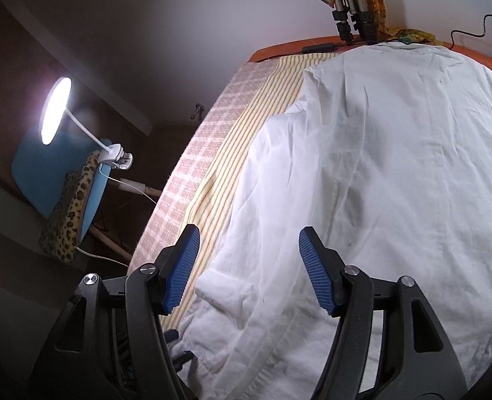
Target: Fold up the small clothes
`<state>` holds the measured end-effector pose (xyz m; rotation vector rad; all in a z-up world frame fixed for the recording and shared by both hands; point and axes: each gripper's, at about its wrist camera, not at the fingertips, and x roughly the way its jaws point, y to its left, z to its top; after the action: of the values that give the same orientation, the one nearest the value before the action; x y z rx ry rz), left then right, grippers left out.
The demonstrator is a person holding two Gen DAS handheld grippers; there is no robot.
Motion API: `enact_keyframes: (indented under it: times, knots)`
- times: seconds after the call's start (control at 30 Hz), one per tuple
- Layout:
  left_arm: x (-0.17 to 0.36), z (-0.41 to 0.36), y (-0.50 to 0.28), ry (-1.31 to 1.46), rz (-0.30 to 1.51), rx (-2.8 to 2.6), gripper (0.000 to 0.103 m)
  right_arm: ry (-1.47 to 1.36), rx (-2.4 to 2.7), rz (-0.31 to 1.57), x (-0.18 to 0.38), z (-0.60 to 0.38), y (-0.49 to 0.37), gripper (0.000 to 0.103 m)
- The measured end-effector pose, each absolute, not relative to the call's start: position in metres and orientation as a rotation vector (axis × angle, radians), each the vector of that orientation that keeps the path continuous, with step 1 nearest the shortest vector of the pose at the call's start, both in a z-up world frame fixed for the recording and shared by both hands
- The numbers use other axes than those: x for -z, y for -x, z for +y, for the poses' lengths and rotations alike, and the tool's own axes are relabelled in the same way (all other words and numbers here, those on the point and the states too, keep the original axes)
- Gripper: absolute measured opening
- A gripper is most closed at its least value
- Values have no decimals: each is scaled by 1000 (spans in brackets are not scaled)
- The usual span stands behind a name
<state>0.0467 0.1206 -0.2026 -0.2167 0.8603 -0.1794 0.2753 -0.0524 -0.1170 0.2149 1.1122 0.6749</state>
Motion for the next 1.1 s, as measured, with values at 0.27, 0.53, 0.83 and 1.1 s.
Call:
enact_keyframes:
  times: [0.27, 0.53, 0.83, 1.1]
  knots:
    - [206, 133, -45, 279, 845, 192, 14, -88, -619, 1168, 137, 9, -318, 70]
    - [204, 139, -38, 324, 820, 198, 10, -17, -540, 1209, 164, 10, -348, 71]
    - [208, 136, -41, 271, 820, 174, 25, -62, -509, 1250, 173, -10, -363, 71]
    - [206, 131, -38, 294, 807, 213, 3, 88, -503, 1230, 162, 50, -365, 71]
